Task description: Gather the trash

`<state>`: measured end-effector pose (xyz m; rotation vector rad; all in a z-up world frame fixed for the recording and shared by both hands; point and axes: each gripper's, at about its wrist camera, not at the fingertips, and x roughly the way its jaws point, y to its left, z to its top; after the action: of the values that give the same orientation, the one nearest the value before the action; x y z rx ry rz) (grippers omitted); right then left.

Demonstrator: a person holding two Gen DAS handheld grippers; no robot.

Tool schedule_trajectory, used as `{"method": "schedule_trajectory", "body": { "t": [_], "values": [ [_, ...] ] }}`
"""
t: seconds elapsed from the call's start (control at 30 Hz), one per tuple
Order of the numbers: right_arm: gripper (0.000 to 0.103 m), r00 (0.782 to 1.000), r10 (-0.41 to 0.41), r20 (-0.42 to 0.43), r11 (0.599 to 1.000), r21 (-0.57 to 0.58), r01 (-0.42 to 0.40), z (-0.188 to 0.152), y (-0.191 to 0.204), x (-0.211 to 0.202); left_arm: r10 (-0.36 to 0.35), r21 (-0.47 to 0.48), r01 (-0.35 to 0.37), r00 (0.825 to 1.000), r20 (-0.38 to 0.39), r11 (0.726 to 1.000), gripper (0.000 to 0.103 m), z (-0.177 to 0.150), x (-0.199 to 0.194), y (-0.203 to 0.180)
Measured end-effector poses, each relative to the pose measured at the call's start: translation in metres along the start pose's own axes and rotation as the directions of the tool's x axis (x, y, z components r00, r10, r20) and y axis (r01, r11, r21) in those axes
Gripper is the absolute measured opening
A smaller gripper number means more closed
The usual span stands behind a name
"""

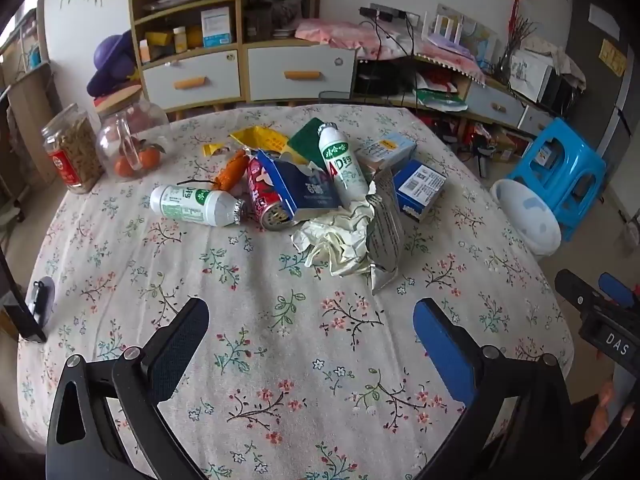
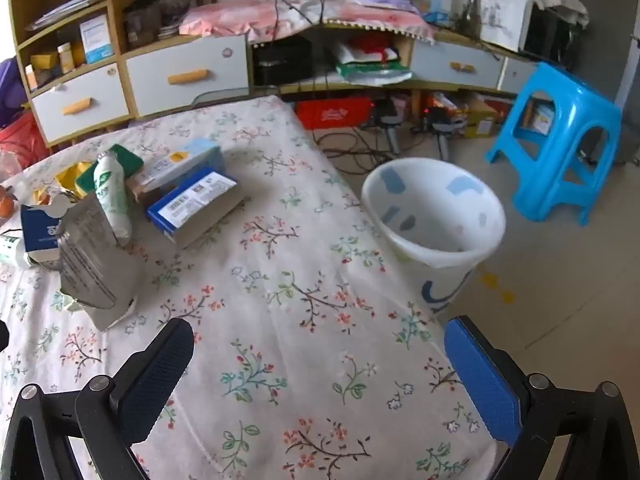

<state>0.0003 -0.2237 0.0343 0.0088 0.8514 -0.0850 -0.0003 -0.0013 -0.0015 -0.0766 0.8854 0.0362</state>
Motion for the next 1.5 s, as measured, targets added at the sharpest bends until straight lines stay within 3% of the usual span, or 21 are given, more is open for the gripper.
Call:
{"method": "schedule_trajectory", "body": {
  "t": [0.13,1.5],
  "values": [
    [0.103,0.999,0.003,-0.034,1.000,0.022,-0.003,0.003,0.003,0.003,0.001,0.015,-0.001,1.000,-0.018,1.000,0.103,-0.002,0.000,-0.001],
    [0.103,0.998,0.009,-0.059,1.000,0.027,-0.008,-0.004,0.001,0.011,-0.006,0.013,0.006,1.000,-0.019,1.000,0.103,-0.008,0.006,-0.004]
  ]
}}
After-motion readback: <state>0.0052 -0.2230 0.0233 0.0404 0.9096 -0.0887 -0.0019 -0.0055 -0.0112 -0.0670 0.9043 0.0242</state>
